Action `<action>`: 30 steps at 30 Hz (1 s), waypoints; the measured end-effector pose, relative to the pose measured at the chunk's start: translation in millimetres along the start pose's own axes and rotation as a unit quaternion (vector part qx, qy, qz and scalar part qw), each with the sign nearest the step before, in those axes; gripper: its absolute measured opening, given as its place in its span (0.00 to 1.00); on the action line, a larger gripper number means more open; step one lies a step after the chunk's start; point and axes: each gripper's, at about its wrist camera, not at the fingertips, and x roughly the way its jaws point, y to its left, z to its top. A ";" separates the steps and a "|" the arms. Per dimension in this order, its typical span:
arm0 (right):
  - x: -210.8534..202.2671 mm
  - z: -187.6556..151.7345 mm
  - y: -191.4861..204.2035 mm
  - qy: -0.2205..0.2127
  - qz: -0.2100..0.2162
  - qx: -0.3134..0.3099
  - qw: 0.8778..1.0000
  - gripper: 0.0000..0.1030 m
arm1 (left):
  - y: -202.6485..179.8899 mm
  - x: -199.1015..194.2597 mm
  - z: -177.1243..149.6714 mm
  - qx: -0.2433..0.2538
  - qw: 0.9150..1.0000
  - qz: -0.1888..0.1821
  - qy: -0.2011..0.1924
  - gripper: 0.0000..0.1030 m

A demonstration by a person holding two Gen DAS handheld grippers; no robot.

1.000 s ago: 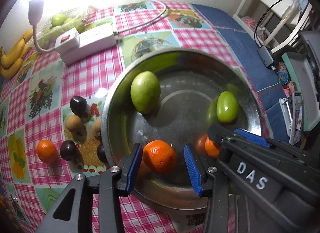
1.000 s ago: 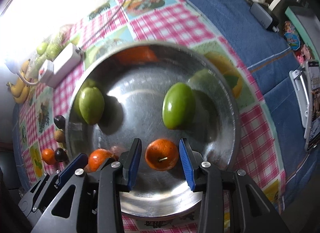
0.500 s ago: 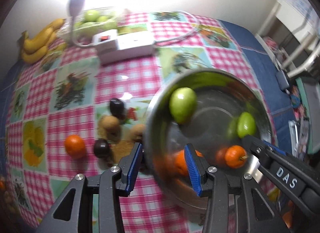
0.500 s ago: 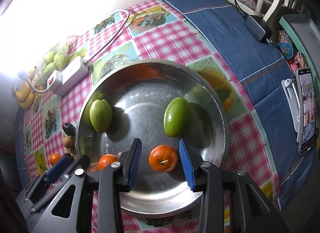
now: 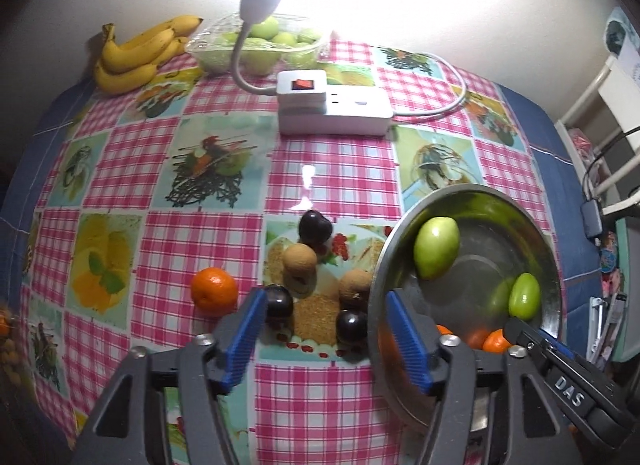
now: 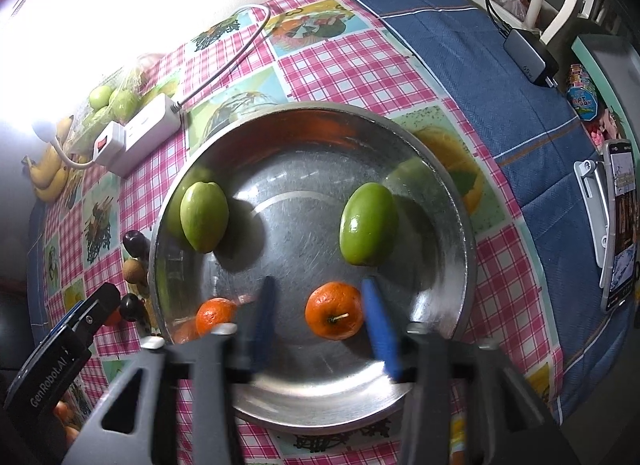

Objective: Organize fruits
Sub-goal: 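Open both tools to release the tangerines inside the steel bowl, then withdraw both tools from the bowl toward the remaining tangerine and plums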

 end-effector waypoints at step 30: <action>2.5 3.6 10.3 -0.020 -0.007 -0.040 0.999 1.00 | 30.6 1.8 1.0 -0.050 0.998 0.037 -0.008 1.00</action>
